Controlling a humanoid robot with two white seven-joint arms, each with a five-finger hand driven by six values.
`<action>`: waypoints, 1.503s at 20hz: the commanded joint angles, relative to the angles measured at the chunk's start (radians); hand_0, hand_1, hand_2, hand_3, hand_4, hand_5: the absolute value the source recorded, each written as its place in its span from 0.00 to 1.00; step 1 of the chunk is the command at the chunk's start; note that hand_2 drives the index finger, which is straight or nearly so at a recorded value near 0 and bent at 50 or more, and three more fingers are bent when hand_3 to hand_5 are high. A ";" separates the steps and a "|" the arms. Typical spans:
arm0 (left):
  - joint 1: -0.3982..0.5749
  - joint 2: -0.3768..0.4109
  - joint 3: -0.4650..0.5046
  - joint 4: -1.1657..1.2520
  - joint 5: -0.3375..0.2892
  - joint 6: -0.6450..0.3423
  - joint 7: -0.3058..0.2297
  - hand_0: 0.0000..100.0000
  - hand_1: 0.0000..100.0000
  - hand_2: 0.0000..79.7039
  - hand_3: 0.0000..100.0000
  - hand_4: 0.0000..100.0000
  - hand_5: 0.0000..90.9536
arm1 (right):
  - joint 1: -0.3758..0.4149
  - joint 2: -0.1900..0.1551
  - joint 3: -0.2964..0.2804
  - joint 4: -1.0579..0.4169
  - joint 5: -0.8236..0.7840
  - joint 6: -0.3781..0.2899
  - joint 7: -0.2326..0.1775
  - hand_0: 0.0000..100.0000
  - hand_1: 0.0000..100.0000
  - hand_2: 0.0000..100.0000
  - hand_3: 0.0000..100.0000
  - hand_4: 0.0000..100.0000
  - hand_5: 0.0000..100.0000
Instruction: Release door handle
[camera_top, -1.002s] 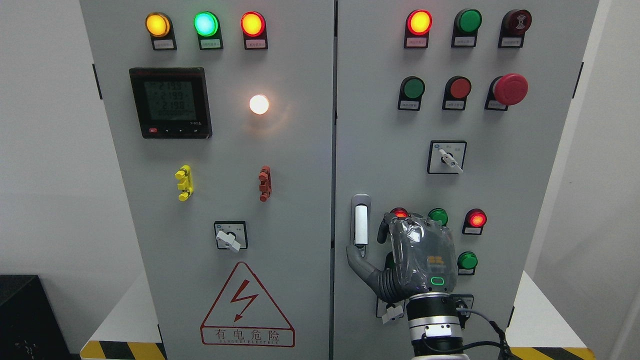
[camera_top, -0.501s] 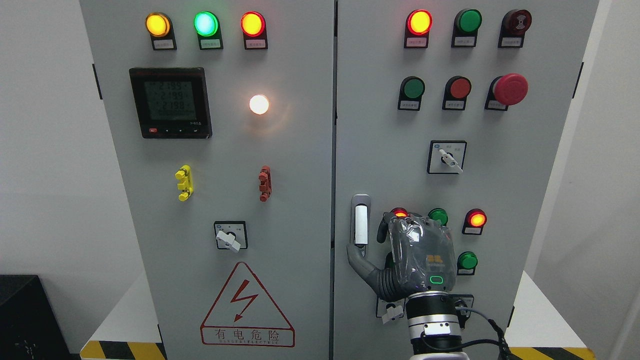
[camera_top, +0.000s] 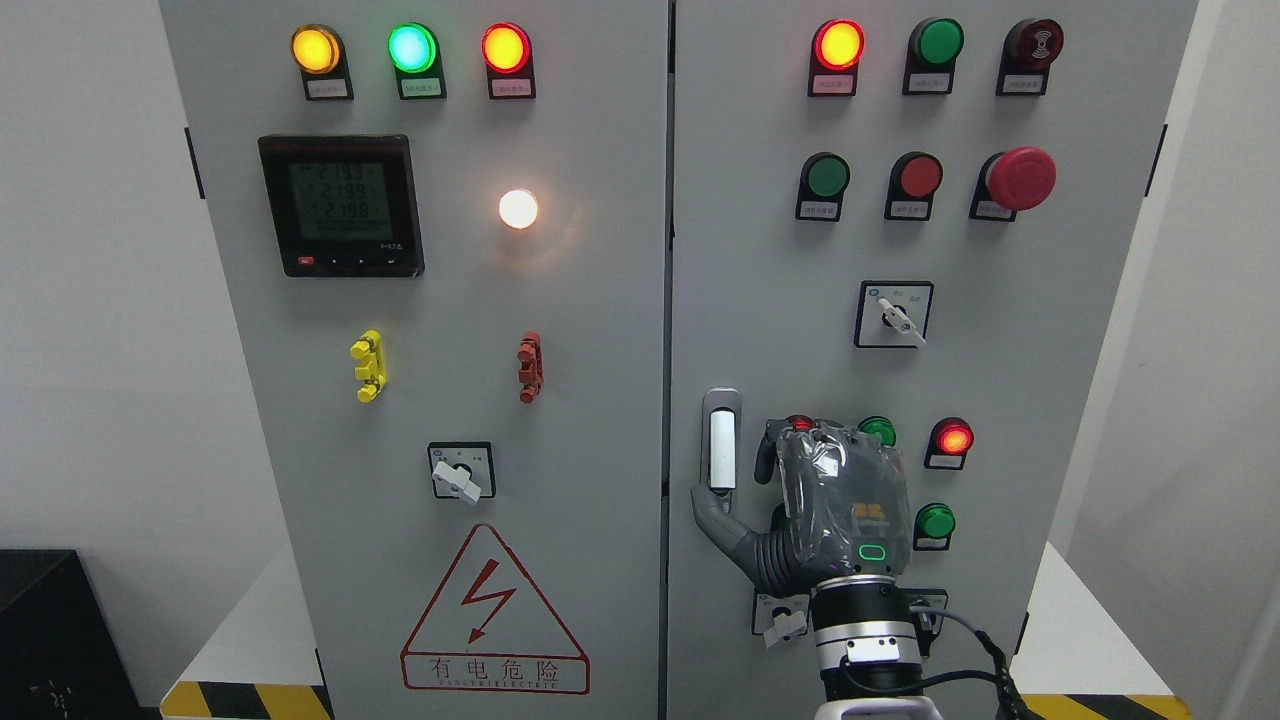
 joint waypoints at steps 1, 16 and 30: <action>0.000 0.001 0.000 0.000 0.000 0.000 -0.001 0.00 0.00 0.05 0.11 0.00 0.00 | -0.003 0.000 -0.001 0.007 0.000 0.001 -0.004 0.16 0.44 0.73 1.00 0.78 0.72; 0.000 -0.001 0.000 0.000 0.000 0.002 -0.001 0.00 0.00 0.05 0.11 0.00 0.00 | -0.003 0.000 -0.004 0.007 -0.008 0.010 -0.006 0.25 0.44 0.73 1.00 0.78 0.72; 0.000 0.001 0.000 0.000 0.000 0.000 -0.001 0.00 0.00 0.05 0.11 0.00 0.00 | 0.015 0.002 -0.007 -0.003 -0.016 0.011 -0.007 0.29 0.45 0.73 1.00 0.78 0.72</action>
